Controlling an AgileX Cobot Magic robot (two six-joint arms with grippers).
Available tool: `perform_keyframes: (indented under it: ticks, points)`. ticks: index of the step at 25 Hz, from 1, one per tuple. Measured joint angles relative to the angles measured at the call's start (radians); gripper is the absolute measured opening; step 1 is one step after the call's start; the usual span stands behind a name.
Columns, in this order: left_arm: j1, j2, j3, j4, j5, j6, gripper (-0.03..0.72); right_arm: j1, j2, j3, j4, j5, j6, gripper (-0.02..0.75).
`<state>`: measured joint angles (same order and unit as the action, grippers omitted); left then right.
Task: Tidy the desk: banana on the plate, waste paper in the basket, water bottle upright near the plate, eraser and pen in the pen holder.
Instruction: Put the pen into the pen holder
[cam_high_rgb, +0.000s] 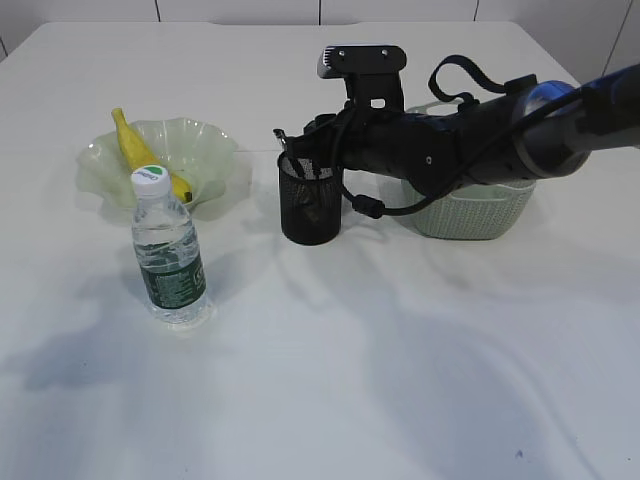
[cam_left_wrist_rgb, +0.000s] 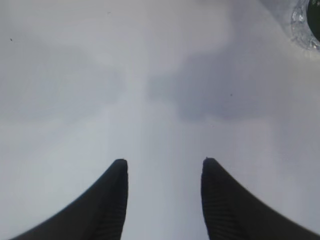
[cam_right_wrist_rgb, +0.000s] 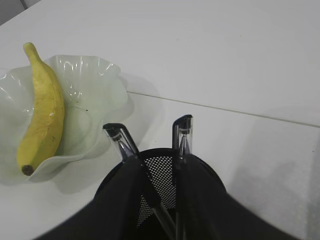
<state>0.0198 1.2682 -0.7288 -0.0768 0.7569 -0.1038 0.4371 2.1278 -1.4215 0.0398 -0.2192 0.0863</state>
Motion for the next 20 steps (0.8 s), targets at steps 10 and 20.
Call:
perform_keyframes:
  ticks: [10,20]
  points:
    - [0.000,0.000,0.000,0.000,0.009,0.000,0.332,0.000,-0.045,0.000,0.000,0.068,0.002,0.275]
    - [0.000,0.000,0.000,0.000,0.010,0.000,0.331,0.000,-0.190,-0.022,0.017,0.574,0.002,0.276]
